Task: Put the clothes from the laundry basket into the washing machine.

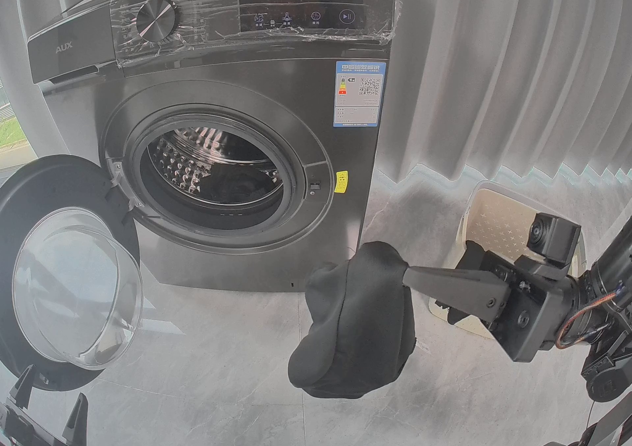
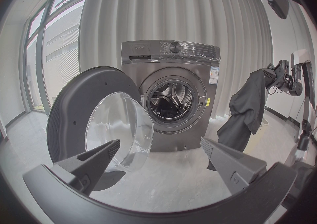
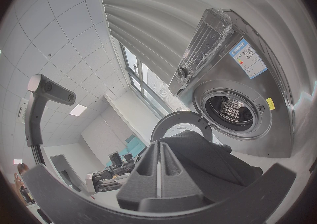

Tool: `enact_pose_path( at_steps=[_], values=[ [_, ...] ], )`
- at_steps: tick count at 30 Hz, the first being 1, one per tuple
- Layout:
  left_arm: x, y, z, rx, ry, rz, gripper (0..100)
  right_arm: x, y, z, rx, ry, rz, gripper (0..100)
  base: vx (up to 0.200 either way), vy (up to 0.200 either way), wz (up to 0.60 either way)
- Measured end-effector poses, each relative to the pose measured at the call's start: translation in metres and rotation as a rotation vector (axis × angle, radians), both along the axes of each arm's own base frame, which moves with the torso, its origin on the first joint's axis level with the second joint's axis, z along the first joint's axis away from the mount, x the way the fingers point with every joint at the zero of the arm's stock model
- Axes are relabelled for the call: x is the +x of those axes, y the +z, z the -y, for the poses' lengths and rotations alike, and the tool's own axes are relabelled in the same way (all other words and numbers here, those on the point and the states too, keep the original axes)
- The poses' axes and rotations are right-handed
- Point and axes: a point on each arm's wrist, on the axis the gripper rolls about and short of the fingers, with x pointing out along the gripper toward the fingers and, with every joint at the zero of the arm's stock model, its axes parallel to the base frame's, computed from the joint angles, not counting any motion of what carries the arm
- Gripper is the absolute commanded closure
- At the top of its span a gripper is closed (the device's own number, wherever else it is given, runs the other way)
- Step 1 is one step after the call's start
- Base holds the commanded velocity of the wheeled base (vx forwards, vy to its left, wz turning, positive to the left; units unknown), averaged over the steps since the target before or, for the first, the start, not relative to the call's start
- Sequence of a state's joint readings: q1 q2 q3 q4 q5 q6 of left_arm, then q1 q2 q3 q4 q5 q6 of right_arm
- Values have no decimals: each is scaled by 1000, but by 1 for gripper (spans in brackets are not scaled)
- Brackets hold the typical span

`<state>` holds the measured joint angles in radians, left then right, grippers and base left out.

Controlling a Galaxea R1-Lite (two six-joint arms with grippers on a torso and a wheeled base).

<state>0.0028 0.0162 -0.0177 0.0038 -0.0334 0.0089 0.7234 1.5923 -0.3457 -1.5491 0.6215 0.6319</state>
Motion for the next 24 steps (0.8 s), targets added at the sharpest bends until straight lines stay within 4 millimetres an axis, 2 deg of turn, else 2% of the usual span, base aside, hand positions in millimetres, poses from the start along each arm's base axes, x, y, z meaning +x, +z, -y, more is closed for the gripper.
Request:
enact_pose_path(
  at_steps=[7, 24],
  values=[
    [0, 0, 0, 37, -19, -3, 0, 5, -6, -6, -20, 2, -11, 100, 0, 0, 0],
    [0, 0, 0, 38, -25, 3, 0, 29, 19, -26, 61, -6, 68, 100, 0, 0, 0]
  ],
)
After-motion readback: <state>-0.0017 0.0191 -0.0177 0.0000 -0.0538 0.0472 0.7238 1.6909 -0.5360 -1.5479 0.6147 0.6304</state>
